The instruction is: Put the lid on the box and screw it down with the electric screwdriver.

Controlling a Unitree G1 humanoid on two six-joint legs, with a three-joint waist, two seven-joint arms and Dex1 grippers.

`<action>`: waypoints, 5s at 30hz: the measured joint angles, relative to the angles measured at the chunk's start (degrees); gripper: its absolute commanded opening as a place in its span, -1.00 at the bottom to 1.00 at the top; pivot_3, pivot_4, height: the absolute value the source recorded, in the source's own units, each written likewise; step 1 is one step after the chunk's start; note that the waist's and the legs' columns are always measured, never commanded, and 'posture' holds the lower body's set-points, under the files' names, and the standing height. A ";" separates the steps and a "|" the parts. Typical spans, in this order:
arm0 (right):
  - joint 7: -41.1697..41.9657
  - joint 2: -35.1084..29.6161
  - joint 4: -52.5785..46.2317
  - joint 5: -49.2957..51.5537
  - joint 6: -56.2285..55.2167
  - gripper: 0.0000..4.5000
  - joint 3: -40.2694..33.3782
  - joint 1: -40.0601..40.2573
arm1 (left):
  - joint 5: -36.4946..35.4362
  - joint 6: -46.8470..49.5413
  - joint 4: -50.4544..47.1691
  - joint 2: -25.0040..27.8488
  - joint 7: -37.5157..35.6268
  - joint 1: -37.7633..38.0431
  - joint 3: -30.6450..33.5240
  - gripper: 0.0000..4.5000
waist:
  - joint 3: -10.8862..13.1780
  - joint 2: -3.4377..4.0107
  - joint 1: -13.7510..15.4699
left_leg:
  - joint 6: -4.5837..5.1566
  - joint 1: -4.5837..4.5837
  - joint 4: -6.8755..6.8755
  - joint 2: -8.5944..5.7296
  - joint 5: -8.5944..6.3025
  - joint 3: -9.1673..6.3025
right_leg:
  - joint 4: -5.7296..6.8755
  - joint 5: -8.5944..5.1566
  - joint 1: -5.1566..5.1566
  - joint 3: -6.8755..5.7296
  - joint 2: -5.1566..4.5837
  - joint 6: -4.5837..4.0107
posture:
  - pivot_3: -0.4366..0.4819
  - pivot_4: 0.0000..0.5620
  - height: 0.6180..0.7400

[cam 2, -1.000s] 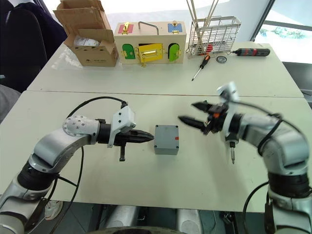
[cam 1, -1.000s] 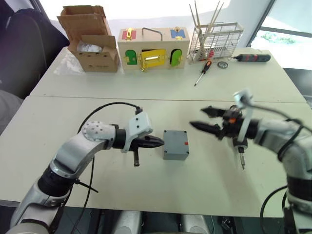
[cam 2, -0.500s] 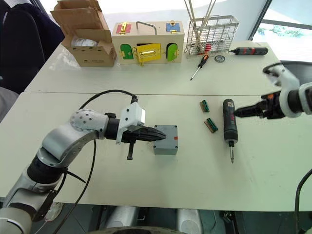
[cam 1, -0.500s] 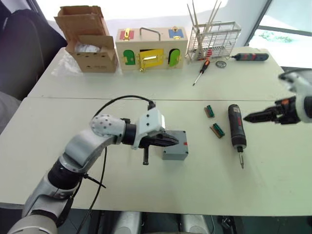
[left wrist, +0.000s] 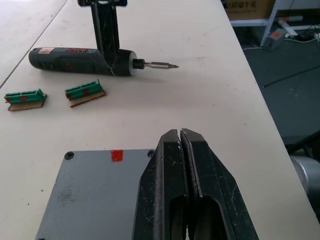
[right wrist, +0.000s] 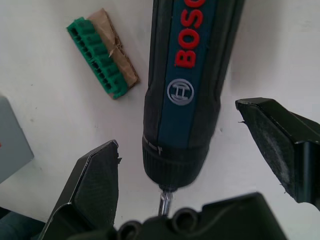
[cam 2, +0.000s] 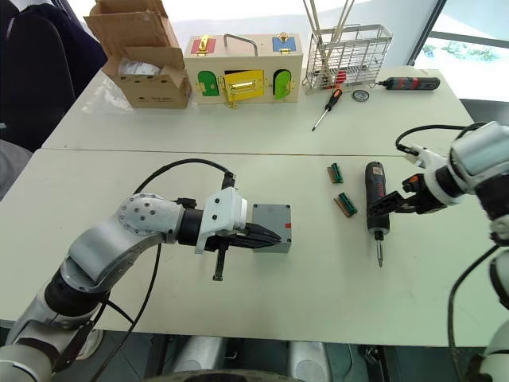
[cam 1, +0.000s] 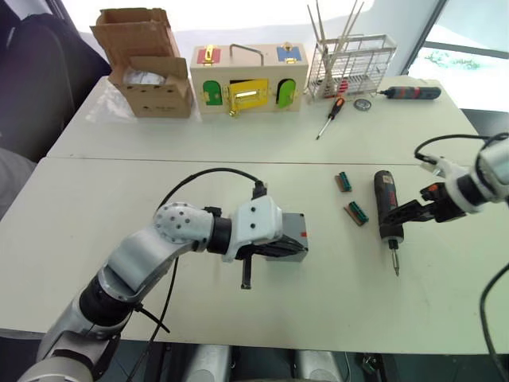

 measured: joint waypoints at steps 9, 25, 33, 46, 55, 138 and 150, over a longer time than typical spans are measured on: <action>3.49 2.74 3.62 -8.65 -7.48 0.50 4.04 -1.29 | -0.04 1.19 0.02 -0.65 1.84 0.16 0.03 -1.00 | -0.02 -0.03 -0.16 | -0.03 0.00 0.06 -0.01 0.01 -0.04 | 0.02 0.00 0.03 -0.04 0.00 0.00 | -0.05 -0.47 0.84; 11.07 -3.16 -6.95 -19.69 -17.41 -0.15 3.04 7.91 | 0.13 1.16 0.68 -1.67 4.02 1.24 0.03 -1.00 | -0.15 -0.24 2.84 | -0.06 0.04 0.19 -0.13 0.01 -0.45 | -0.12 0.00 0.39 -0.24 0.01 0.00 | -0.05 -0.47 0.84; 10.82 2.06 3.51 -19.51 -20.05 -0.15 -3.99 -3.00 | 0.24 -0.44 5.18 -0.37 2.29 0.70 0.39 -1.00 | 0.15 0.43 0.87 | -0.16 -0.07 0.04 -0.12 0.09 -0.09 | 0.07 0.00 -0.08 0.05 -0.03 0.00 | -0.05 -0.47 0.84; -22.40 33.28 -38.46 -1.89 -6.99 -0.15 -72.33 6.23 | 0.08 -4.67 17.75 2.79 -5.73 -5.90 4.38 -1.00 | 0.11 0.31 0.37 | -0.62 -0.10 -0.63 0.07 0.41 -0.05 | 0.94 0.02 -0.84 -0.02 0.03 -0.03 | -0.05 -0.47 0.84; -34.55 52.08 -65.38 14.46 -5.95 -0.15 -82.95 19.45 | 0.25 -4.89 19.34 5.59 -11.11 -6.85 4.43 -1.00 | 0.08 0.32 -0.27 | -0.61 -0.05 -0.62 -0.03 0.41 -0.13 | 0.99 0.02 -0.76 -0.02 -0.01 -0.03 | -0.05 -0.47 0.84; -34.29 36.28 -57.87 10.93 -58.23 -0.15 -40.24 51.18 | 10.05 -5.09 22.89 -0.77 -9.04 -4.95 -2.26 -1.00 | -1.49 -0.70 -0.34 | -0.29 1.39 -0.91 0.13 0.18 -0.21 | 0.03 -0.02 0.96 -0.07 0.17 -0.03 | -0.05 -0.47 0.84; -34.45 36.40 -57.29 10.91 -60.20 -0.15 -40.26 52.50 | 11.11 -5.65 22.71 -0.73 -9.46 -4.45 -2.40 -1.00 | -1.53 -0.73 -0.28 | 0.18 1.92 -1.00 0.13 -0.12 -0.22 | -0.10 -0.03 1.47 -0.07 0.17 -0.03 | -0.05 -0.47 0.84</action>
